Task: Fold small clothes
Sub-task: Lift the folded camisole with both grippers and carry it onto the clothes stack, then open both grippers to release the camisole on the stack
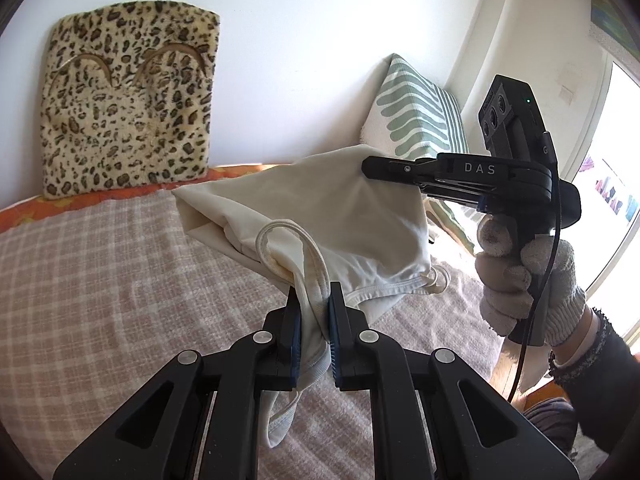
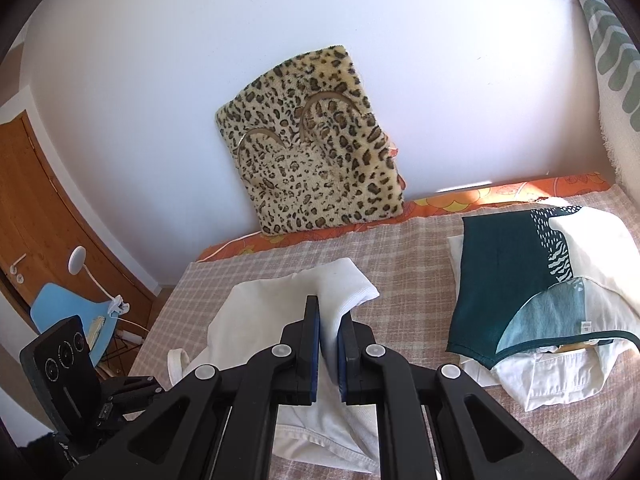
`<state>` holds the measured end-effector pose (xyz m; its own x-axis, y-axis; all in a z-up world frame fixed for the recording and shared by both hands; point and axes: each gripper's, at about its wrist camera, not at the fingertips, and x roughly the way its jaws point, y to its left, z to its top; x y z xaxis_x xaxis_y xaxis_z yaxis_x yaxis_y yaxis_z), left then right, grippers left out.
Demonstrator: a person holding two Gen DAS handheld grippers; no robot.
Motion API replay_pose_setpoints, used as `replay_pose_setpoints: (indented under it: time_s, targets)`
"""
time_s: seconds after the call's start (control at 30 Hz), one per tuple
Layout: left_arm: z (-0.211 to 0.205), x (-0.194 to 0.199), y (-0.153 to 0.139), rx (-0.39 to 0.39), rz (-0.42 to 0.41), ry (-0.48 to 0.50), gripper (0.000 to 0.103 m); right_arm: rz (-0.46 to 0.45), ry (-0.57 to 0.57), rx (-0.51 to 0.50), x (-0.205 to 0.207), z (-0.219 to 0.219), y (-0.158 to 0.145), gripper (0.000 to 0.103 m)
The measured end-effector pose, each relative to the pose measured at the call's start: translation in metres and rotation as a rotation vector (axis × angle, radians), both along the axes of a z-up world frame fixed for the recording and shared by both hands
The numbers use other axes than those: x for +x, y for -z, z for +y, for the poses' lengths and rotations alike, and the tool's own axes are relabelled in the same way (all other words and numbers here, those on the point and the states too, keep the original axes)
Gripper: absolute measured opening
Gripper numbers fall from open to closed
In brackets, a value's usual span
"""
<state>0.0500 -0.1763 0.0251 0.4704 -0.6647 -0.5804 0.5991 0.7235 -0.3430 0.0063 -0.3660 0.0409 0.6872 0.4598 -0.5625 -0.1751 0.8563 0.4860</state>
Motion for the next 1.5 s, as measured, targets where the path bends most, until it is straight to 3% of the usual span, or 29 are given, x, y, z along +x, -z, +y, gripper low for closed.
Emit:
replay_pose_setpoints:
  time_s: [0.63,0.87,1.2,1.5]
  targets:
    - [-0.139,0.055,-0.006,-0.028,-0.017,0.109,0.01,0.018,0.148,-0.114,0.03,-0.13,0.004,0.005]
    - [-0.175,0.084,0.009,-0.027,-0.019,0.125,0.01,0.045,0.2,-0.179,0.06,-0.173,0.014,0.005]
    - [-0.195,0.113,0.048,-0.013,0.047,0.107,0.01,0.11,0.216,-0.245,0.106,-0.198,0.05,0.005]
    - [-0.189,0.122,0.07,0.063,0.09,0.084,0.013,0.165,0.241,-0.302,0.135,-0.204,0.084,0.006]
